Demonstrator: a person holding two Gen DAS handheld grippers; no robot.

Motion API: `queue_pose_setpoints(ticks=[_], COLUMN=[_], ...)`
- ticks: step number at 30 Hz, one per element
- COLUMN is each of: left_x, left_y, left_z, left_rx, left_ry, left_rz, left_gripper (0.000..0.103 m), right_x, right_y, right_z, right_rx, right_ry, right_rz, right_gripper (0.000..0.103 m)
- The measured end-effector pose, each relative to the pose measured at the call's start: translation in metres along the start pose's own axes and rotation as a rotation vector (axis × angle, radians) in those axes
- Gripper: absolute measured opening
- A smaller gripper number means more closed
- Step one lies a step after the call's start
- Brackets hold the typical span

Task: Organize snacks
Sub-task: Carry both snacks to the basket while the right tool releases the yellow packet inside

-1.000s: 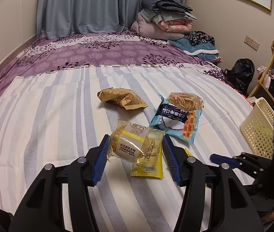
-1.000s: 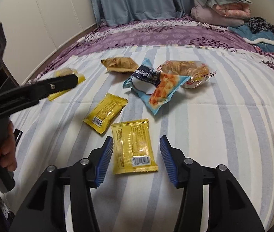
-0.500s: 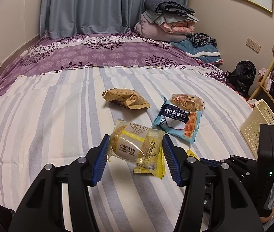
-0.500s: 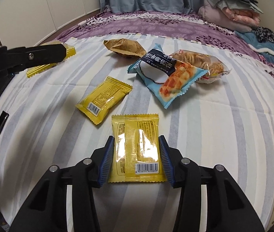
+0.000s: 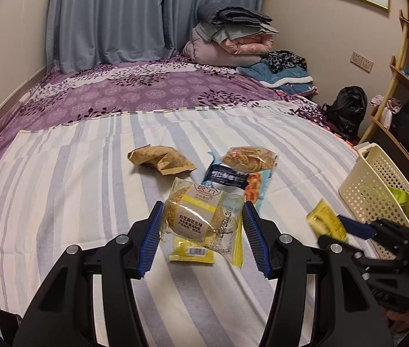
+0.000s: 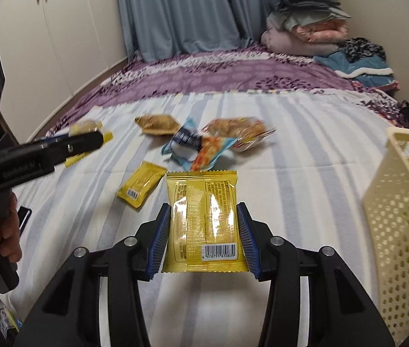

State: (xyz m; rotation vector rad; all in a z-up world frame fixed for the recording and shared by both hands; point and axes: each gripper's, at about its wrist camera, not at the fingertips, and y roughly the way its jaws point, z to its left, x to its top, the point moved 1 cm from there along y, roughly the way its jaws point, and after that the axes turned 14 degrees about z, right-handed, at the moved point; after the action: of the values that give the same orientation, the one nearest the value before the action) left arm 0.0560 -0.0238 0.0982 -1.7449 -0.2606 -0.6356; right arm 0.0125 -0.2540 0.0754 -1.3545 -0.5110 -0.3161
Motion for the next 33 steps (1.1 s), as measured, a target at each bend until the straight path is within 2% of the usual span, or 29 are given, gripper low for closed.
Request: queue_pose_setpoints(ticks=[11, 16, 25, 33], left_x=[0.003, 0.004, 0.007, 0.010], left_y=[-0.010, -0.012, -0.014, -0.012], left_z=[-0.045, -0.065, -0.102, -0.129], left_rx=[-0.024, -0.032, -0.051, -0.065], left_ry=[0.090, 0.125, 0.192, 0.240], left_rz=[-0.012, -0.013, -0.014, -0.011], left_gripper=[0.056, 0.056, 0.056, 0.056], right_x=[-0.013, -0.025, -0.059, -0.082], right_y=[-0.076, -0.107, -0.133, -0.137], right_z=[-0.060, -0.095, -0.158, -0.191], right_rx=[-0.054, -0.104, -0.199, -0.248], right_ry=[0.131, 0.201, 0.332, 0.403], right_rz=[-0.160, -0.214, -0.228, -0.209], right_gripper=[0.046, 0.046, 0.046, 0.047])
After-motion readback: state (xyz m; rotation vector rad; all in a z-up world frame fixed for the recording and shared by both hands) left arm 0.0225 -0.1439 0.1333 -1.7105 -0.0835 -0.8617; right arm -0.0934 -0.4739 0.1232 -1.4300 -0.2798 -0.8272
